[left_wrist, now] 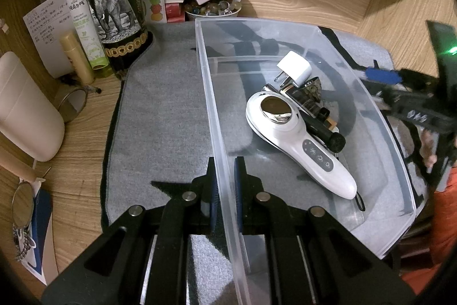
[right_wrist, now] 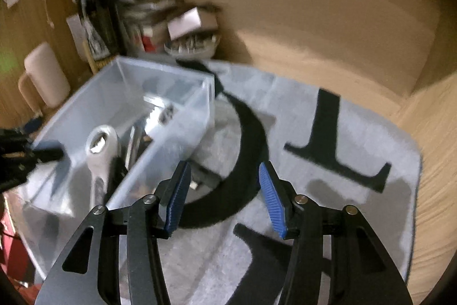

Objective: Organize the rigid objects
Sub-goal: 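Grasp the small black object on the rug with the right tool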

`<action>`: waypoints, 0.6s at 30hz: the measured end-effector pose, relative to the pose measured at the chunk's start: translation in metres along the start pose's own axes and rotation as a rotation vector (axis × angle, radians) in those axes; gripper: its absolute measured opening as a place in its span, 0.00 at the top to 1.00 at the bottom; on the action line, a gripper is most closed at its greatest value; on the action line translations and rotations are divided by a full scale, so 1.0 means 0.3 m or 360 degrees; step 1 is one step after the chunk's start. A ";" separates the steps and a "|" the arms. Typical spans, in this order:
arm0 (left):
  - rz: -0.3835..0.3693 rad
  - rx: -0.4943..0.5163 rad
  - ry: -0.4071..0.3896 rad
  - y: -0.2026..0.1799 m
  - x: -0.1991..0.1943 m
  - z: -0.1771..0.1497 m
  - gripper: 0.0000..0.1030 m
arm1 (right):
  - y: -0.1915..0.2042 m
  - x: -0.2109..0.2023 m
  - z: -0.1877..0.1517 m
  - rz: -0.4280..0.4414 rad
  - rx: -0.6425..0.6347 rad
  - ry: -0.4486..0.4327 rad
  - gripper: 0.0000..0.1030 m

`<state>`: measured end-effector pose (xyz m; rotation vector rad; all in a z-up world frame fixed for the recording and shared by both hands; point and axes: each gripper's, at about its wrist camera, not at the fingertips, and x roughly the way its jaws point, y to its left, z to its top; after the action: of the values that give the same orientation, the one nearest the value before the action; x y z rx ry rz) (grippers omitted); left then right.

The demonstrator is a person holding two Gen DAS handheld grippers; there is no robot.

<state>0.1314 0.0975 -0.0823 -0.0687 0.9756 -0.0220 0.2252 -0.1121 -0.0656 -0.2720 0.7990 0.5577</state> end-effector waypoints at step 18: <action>-0.0004 -0.0004 0.0006 0.004 0.002 0.001 0.92 | 0.008 0.185 -0.024 0.0075 -0.0105 0.0155 0.62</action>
<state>0.1321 0.0986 -0.0826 -0.0724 0.9795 -0.0230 0.2508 -0.0929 -0.1115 -0.3437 0.8838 0.6198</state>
